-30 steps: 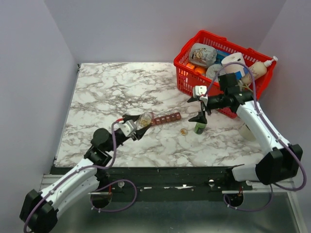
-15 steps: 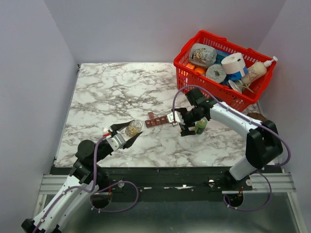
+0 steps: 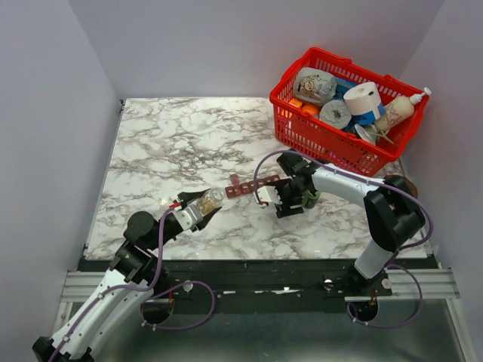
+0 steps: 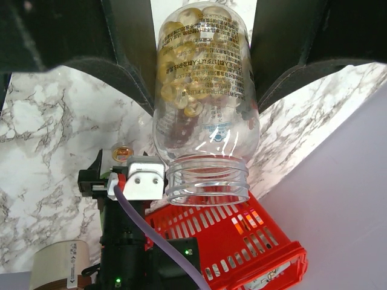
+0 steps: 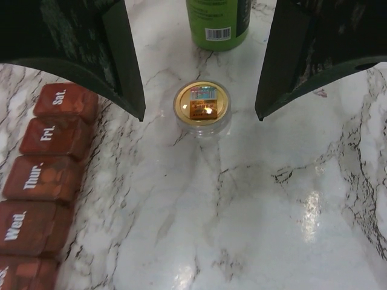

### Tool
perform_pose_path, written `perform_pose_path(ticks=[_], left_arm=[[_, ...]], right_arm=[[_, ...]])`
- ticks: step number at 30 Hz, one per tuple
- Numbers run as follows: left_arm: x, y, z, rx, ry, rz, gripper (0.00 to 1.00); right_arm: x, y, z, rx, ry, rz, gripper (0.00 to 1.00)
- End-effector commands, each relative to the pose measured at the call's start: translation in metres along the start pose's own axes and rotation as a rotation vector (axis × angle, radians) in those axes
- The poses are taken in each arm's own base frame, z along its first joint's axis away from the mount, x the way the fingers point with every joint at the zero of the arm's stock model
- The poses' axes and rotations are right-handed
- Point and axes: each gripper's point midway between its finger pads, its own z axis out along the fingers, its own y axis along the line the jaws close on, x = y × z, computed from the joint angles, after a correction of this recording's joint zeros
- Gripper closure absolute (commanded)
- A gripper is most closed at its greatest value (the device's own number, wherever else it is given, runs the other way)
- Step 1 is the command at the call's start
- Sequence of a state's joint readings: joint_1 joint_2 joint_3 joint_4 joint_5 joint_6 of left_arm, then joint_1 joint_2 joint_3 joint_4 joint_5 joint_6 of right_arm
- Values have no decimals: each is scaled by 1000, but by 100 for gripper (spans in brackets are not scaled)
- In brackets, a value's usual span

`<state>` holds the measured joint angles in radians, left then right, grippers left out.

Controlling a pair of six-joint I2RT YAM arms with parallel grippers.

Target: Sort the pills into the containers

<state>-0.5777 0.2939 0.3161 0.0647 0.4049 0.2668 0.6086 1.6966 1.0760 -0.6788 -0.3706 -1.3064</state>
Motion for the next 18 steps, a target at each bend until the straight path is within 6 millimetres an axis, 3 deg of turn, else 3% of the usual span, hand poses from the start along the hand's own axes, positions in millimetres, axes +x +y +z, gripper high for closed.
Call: perform_pose_path(ticks=[1, 15, 18], left_arm=[[-12, 3, 2, 7, -19, 20, 100], [-10, -2, 3, 32, -14, 3, 100], [-9, -3, 3, 43, -13, 0, 100]], right_arm=[[20, 11, 6, -14, 89, 1, 21], [24, 11, 18, -26, 90, 30, 39], [23, 12, 19, -35, 89, 44, 53]])
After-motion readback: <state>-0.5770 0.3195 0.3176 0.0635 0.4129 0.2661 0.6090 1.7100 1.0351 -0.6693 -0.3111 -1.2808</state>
